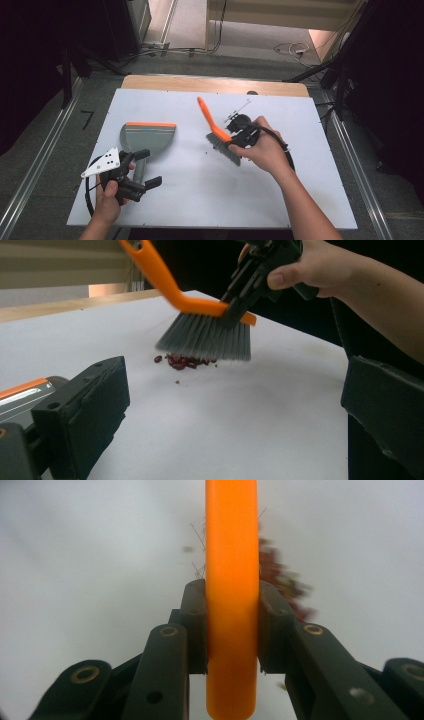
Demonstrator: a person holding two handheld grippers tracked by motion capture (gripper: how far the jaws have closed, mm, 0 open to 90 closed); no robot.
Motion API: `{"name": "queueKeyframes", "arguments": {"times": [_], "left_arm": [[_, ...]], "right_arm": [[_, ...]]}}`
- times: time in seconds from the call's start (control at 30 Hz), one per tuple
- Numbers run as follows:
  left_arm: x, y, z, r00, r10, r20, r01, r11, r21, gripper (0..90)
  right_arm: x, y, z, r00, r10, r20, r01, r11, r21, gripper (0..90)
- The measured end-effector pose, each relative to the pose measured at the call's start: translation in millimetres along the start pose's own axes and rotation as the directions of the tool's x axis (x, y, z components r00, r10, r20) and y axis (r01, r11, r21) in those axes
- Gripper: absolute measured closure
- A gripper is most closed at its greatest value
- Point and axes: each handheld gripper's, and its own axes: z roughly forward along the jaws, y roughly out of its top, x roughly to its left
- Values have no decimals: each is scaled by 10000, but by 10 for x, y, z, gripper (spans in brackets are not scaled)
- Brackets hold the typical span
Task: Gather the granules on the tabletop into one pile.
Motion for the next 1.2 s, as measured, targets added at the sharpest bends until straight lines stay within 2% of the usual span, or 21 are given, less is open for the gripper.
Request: {"name": "queueKeyframes", "arguments": {"times": [0.07, 0.17, 0.3, 0.37, 0.43, 0.47, 0.5, 0.67, 0.8, 1.0, 1.17, 1.2], "left_arm": [[-4, 2, -4, 10000, -9, 9, 9, 10000, -38, 0], [-1, 2, -15, 10000, -12, 14, 12, 10000, -46, 0], [8, 2, -27, 10000, -33, 3, 33, 10000, -67, 0], [10, 2, -26, 10000, -30, 1, 30, 10000, -69, 0], [11, 1, -20, 10000, -39, 7, 39, 10000, -55, 0], [10, 0, -16, 10000, -45, 9, 45, 10000, -42, 0], [10, -1, -12, 10000, -35, 14, 35, 10000, -40, 0], [4, -2, 0, 10000, -8, 12, 8, 10000, -2, 0], [2, -3, 2, 10000, -17, 20, 17, 10000, 1, 0], [7, -5, 0, 10000, -20, 3, 20, 10000, 6, 0], [7, -2, -4, 10000, -25, 6, 25, 10000, -27, 0], [7, -2, -4, 10000, -28, 4, 28, 10000, -25, 0]], "right_arm": [[77, 57, 97, 9977, -378, -570, 393, 9989, 264, 682], [137, 132, 227, 9950, -591, -801, 643, 9959, 637, 682], [70, 156, 330, 9943, -443, -975, 546, 9929, 1057, 682], [0, 143, 343, 9948, -357, -950, 454, 9937, 1027, 682], [-74, 121, 332, 9953, -241, -933, 337, 9942, 1025, 682], [-118, 107, 326, 9952, -338, -919, 430, 9940, 1006, 682], [-143, 94, 317, 9958, -167, -902, 258, 9946, 1004, 682], [-270, 49, 273, 9982, -390, -449, 432, 9945, 959, 682], [-304, 39, 257, 9983, -453, -369, 484, 9951, 868, 682], [-322, 7, 129, 9975, -390, -589, 417, 9981, 449, 682], [-378, -72, -7, 9988, -28, -493, 32, 10000, 90, 682], [-403, -101, -38, 9989, 197, -433, -197, 9998, 6, 682]]}}
